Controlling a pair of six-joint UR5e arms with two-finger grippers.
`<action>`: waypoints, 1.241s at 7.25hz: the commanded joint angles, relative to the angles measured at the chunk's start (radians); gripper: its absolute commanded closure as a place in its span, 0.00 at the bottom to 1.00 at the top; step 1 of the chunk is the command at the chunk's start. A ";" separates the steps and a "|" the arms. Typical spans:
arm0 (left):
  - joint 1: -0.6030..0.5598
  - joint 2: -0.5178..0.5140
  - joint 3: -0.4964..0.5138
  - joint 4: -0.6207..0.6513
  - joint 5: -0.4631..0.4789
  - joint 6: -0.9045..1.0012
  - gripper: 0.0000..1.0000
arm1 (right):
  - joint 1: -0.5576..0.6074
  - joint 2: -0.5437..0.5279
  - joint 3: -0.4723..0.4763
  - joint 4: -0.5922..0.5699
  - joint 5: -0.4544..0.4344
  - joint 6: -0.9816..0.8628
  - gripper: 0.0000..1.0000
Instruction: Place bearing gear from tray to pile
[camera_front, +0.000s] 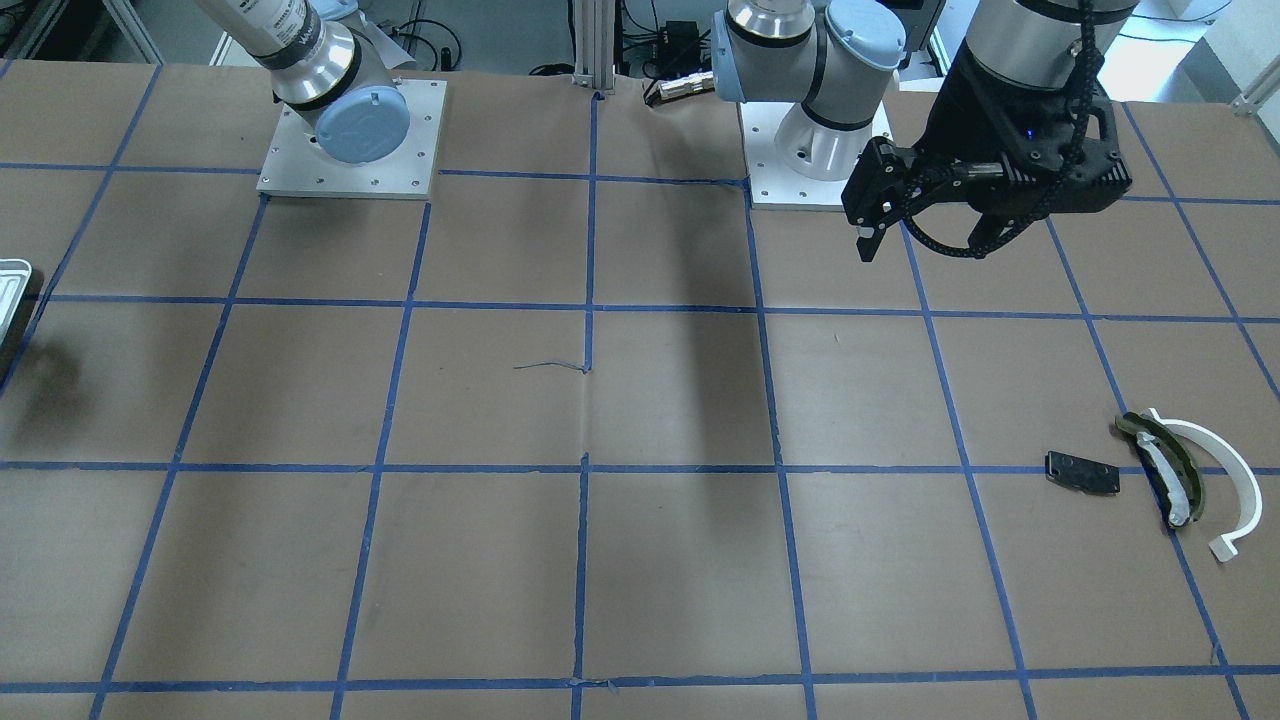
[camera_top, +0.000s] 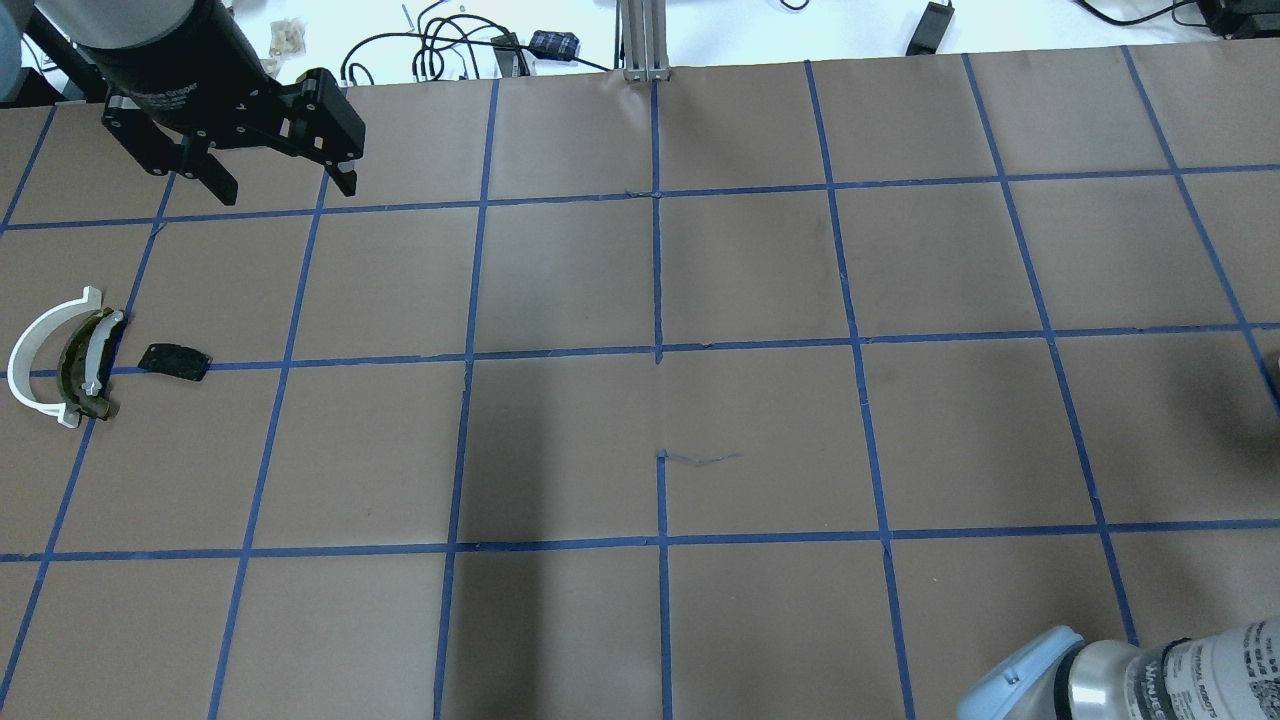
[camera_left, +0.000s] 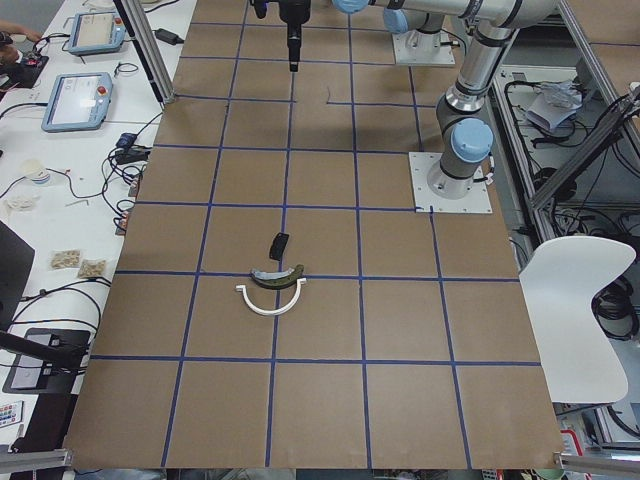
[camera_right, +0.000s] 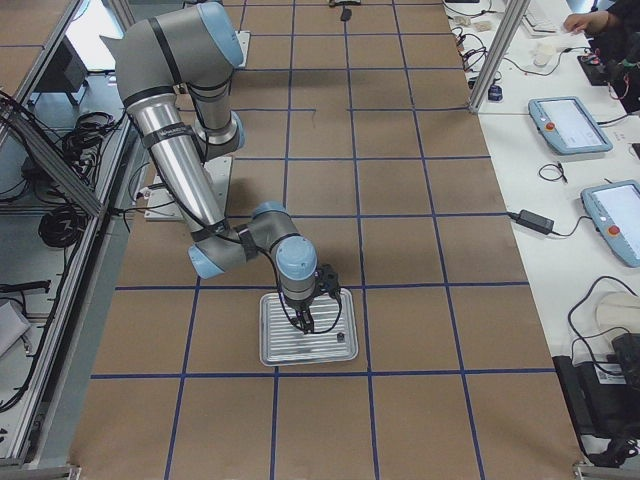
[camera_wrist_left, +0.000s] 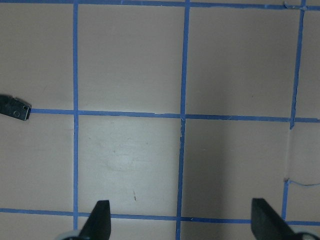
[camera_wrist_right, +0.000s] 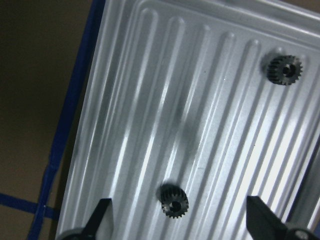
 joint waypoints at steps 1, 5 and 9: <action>0.000 -0.002 0.001 0.000 -0.002 0.003 0.00 | -0.008 0.016 0.002 -0.008 0.003 -0.015 0.10; 0.000 -0.002 -0.001 0.000 0.000 0.003 0.00 | -0.008 0.047 0.002 -0.010 0.003 -0.064 0.11; 0.000 -0.002 -0.001 0.000 0.000 0.001 0.00 | -0.008 0.048 0.002 -0.011 -0.011 -0.088 0.19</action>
